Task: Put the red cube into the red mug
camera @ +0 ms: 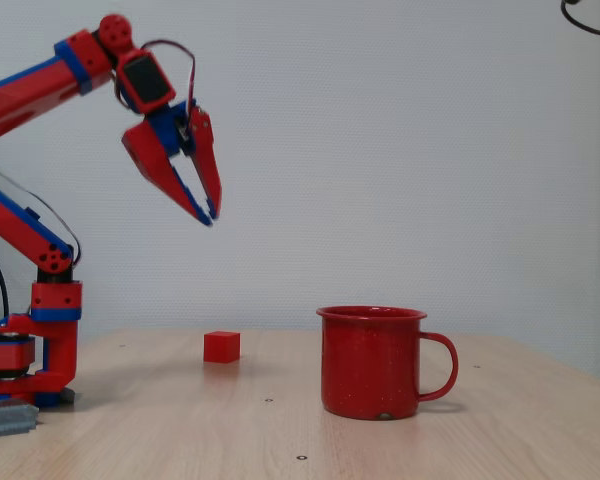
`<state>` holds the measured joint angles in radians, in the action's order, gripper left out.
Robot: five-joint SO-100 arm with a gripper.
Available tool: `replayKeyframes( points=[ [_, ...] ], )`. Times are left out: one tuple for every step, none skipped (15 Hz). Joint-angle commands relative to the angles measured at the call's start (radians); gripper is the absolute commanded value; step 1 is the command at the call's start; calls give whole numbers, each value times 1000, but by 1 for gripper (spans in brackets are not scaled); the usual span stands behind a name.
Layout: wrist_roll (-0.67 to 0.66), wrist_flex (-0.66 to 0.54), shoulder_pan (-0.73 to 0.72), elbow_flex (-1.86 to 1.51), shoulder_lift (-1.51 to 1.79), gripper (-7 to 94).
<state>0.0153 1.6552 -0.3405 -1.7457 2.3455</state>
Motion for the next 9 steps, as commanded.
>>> replayKeyframes(
  points=[
    [104, 55, -80, 175, -6, 0],
    [160, 92, -115, 239, -41, 0],
    [198, 130, -153, 302, -87, 0],
    [227, 161, -193, 360, -132, 0],
    [267, 195, -238, 423, -176, 0],
    [305, 206, -287, 465, -207, 0],
    [370, 206, -351, 485, -227, 0],
    [423, 206, -408, 505, -256, 0],
    [448, 204, -449, 532, -296, 0]
  ],
)
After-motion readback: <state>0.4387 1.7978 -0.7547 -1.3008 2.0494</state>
